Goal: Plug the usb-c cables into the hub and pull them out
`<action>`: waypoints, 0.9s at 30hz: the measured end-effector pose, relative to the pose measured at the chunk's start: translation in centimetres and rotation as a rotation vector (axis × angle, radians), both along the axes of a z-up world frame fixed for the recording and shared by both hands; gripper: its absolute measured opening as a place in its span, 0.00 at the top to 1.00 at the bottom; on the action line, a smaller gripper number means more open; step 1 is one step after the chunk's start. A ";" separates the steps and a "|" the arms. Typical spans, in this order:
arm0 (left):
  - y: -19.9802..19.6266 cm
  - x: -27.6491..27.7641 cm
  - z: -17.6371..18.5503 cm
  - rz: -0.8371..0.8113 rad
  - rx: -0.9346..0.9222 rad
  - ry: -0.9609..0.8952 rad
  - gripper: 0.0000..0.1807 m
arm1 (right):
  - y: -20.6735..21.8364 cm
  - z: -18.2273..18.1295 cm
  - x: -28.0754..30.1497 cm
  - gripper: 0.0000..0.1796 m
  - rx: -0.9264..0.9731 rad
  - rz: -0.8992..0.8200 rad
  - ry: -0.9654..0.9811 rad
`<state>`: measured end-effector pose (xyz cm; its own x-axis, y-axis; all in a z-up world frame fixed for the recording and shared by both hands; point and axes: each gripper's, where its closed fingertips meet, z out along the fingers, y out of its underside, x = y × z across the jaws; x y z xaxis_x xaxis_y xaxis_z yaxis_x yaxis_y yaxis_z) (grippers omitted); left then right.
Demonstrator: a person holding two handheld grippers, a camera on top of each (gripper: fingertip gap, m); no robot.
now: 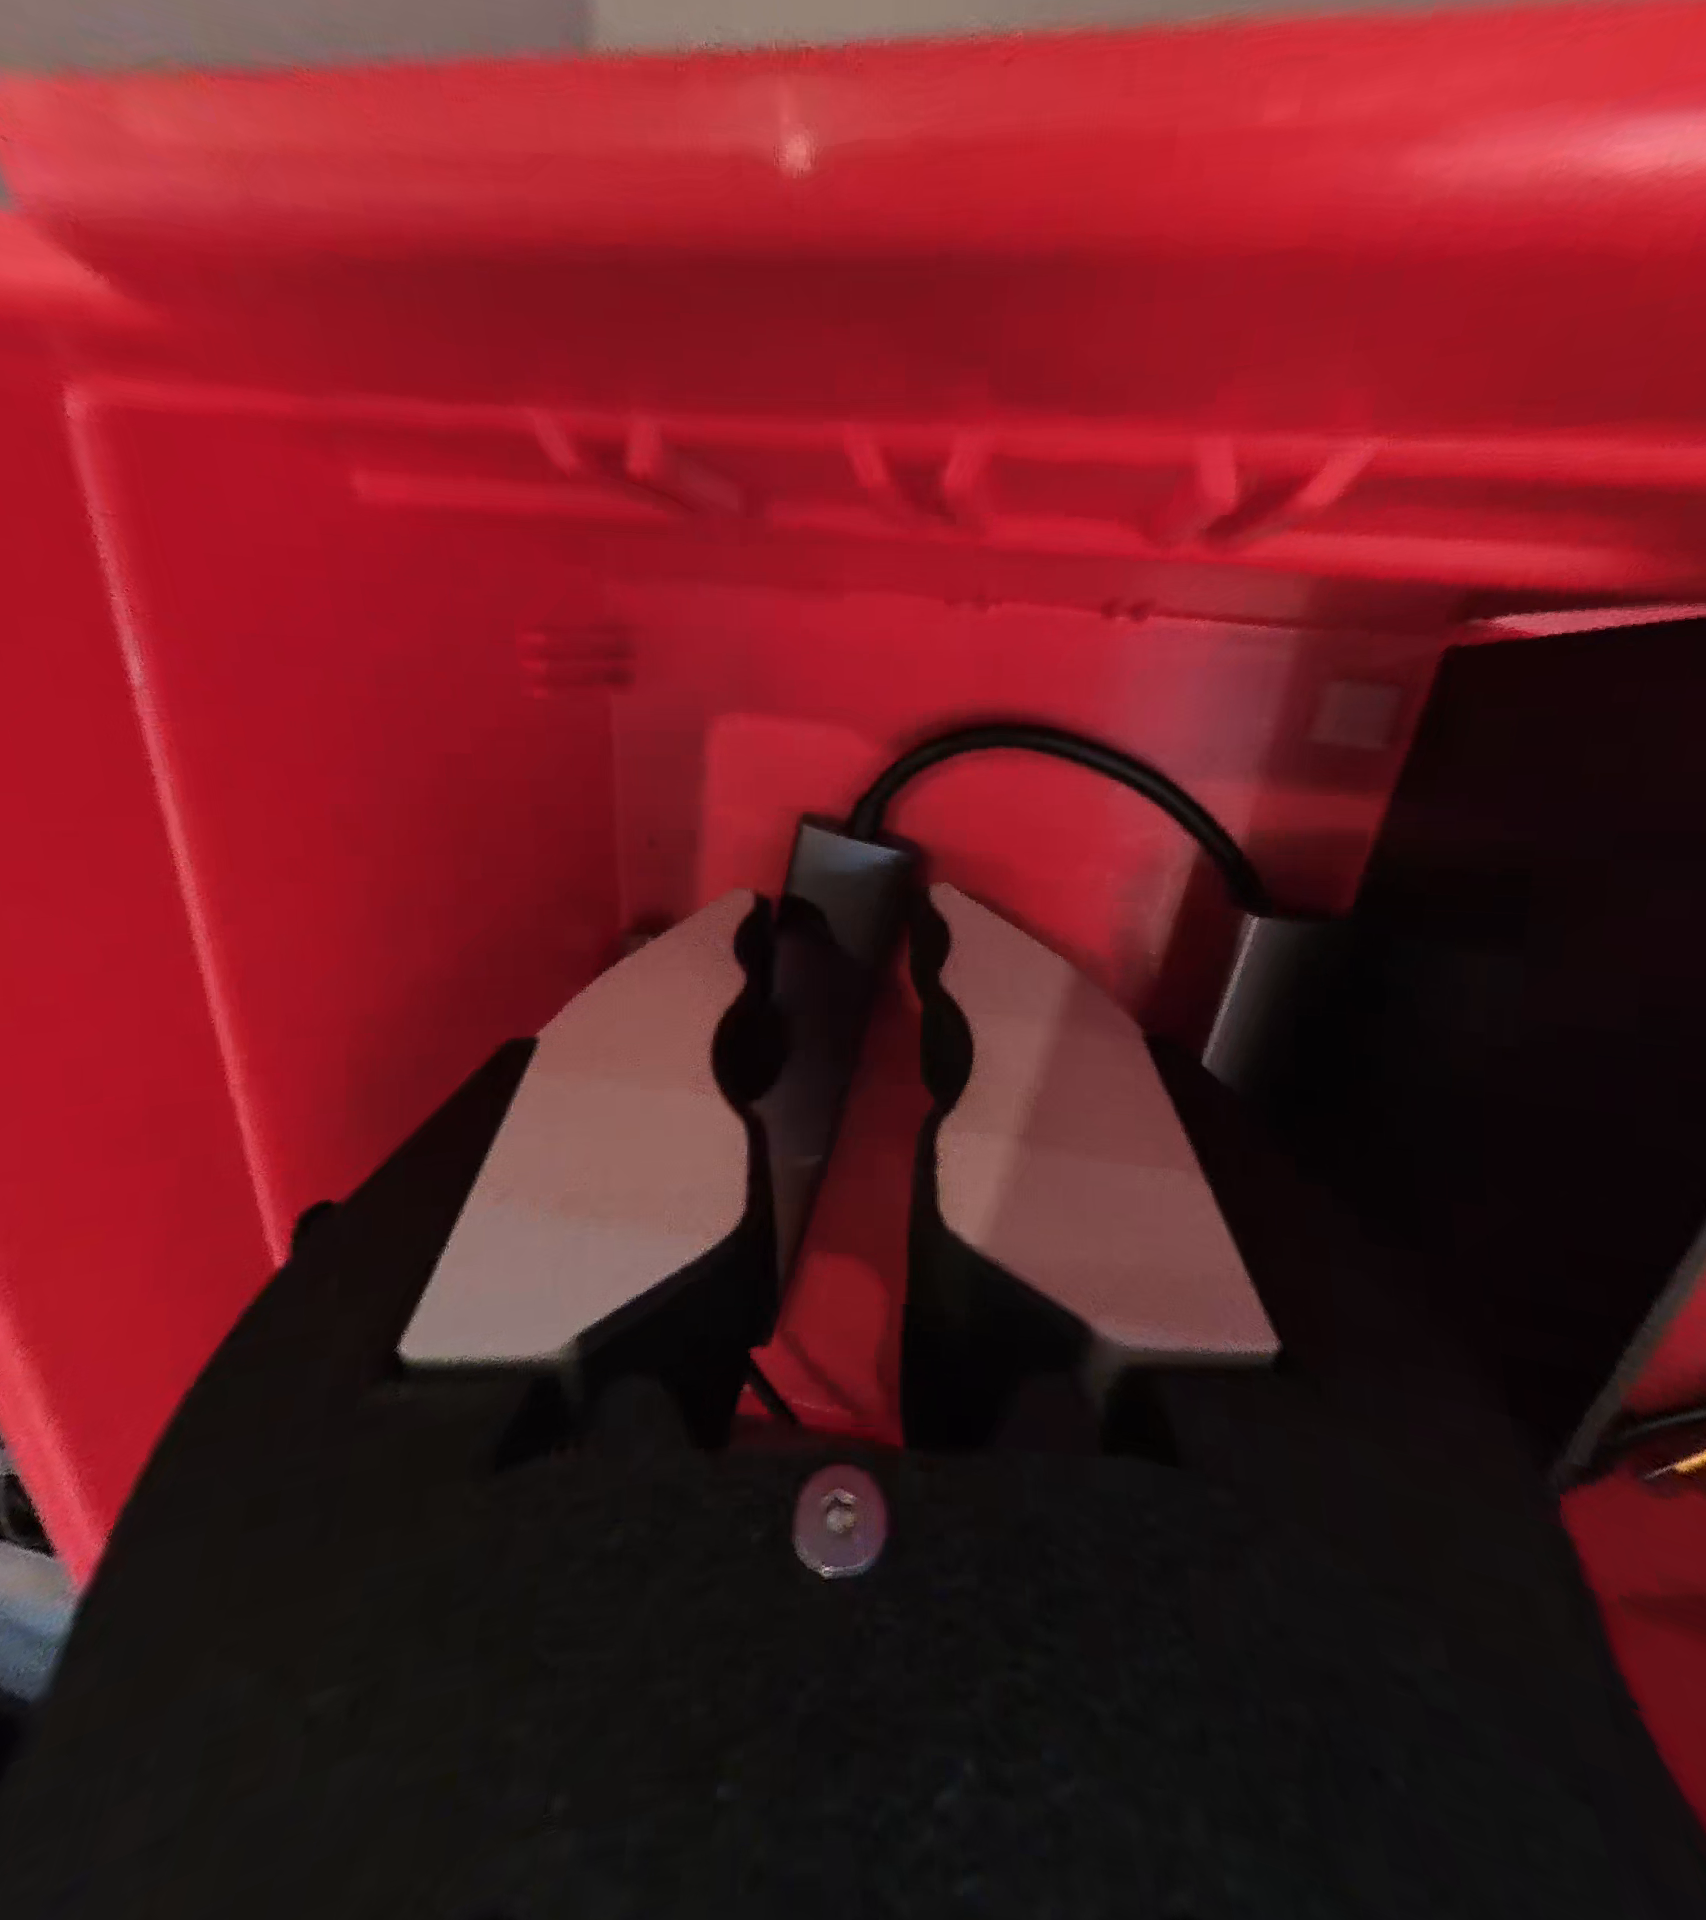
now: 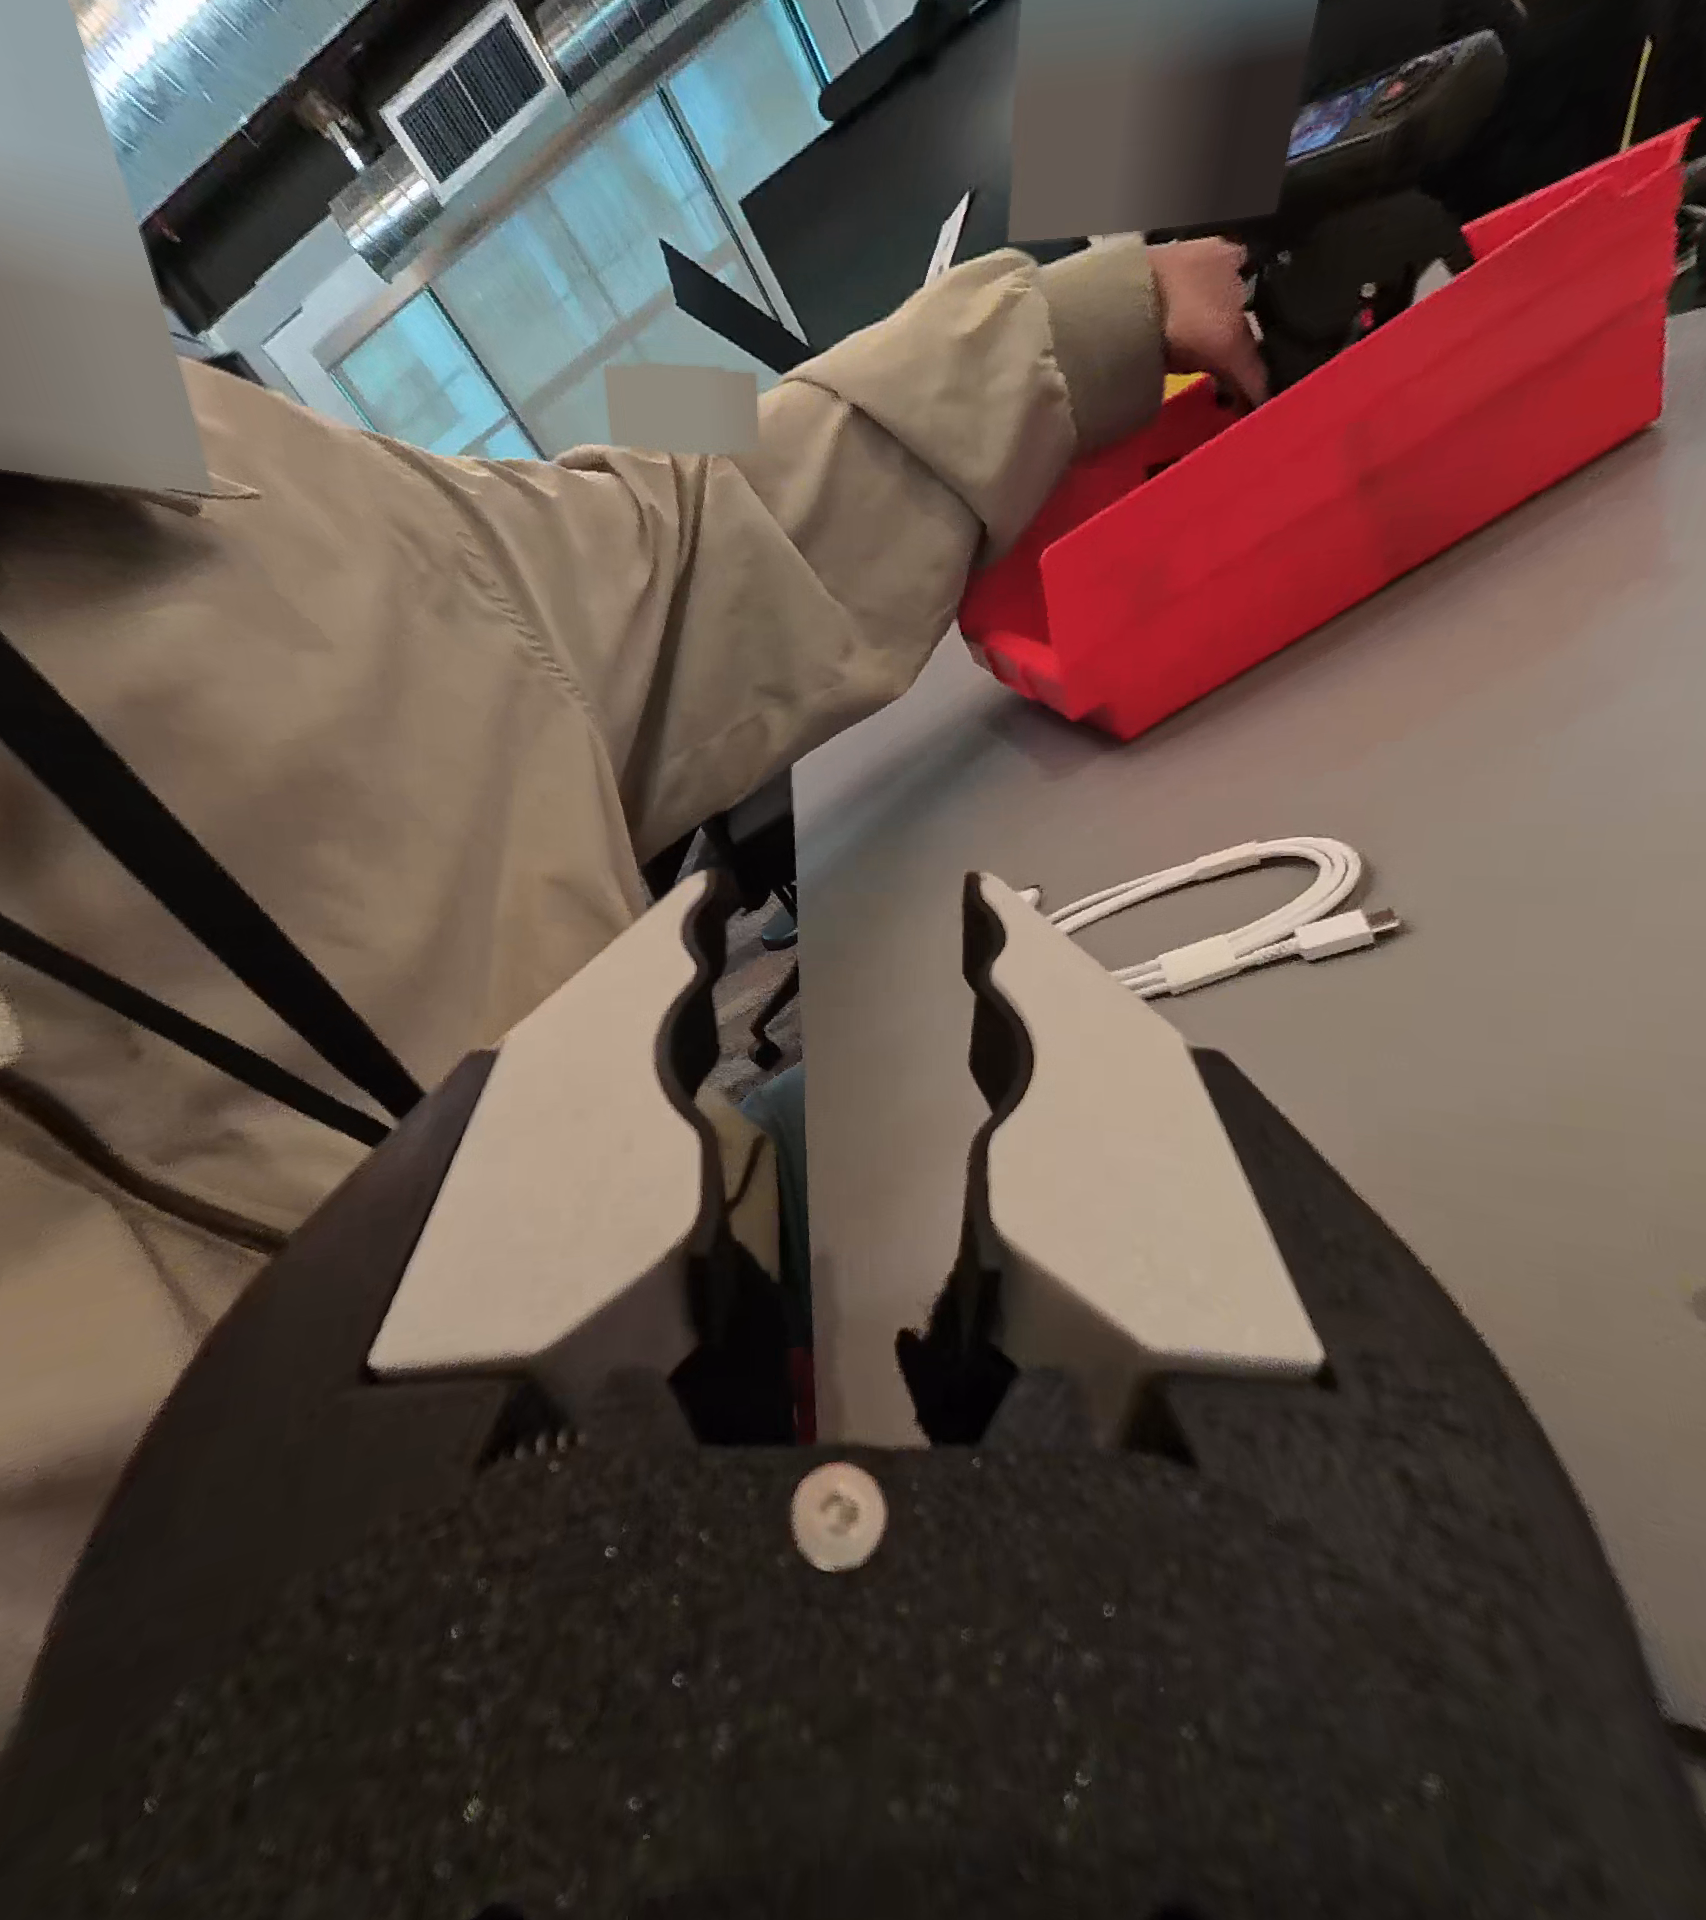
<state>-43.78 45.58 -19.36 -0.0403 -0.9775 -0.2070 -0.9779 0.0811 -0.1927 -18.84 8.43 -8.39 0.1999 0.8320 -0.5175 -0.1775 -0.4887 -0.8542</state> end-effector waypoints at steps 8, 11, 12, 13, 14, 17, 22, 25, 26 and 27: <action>0.6 -0.1 2.0 -0.066 0.230 0.091 0.88 | -0.6 -0.1 -0.8 0.75 -0.022 0.048 0.005; -0.1 1.0 6.6 -0.061 0.424 -0.036 0.88 | -0.8 0.0 -0.7 0.75 -0.018 0.036 -0.002; -0.6 1.3 8.5 -0.049 0.500 -0.090 0.88 | -0.9 0.0 -0.7 0.75 -0.020 0.032 -0.005; -1.1 1.5 10.5 -0.038 0.579 -0.146 0.88 | -1.0 0.0 -0.6 0.75 -0.021 0.029 -0.007; -1.7 1.6 12.4 -0.022 0.653 -0.199 0.88 | -1.1 -0.1 -0.6 0.75 -0.020 0.024 -0.011; -3.4 1.2 18.1 0.073 0.808 -0.410 0.89 | -1.4 -0.1 -0.6 0.75 -0.003 0.007 -0.029; -5.1 -0.7 23.5 0.276 0.870 -0.695 0.89 | -1.5 -0.7 -1.2 0.75 0.017 -0.003 -0.080; -7.5 -0.1 26.8 0.273 0.938 -0.795 0.89 | -0.4 -1.0 -1.3 0.75 0.029 -0.069 -0.123; -9.0 0.8 28.2 0.236 0.961 -0.830 0.89 | 0.4 -0.9 -1.2 0.75 0.024 -0.104 -0.134; -10.8 2.0 29.5 0.191 0.970 -0.873 0.89 | 1.1 -0.5 -1.2 0.74 0.028 -0.131 -0.145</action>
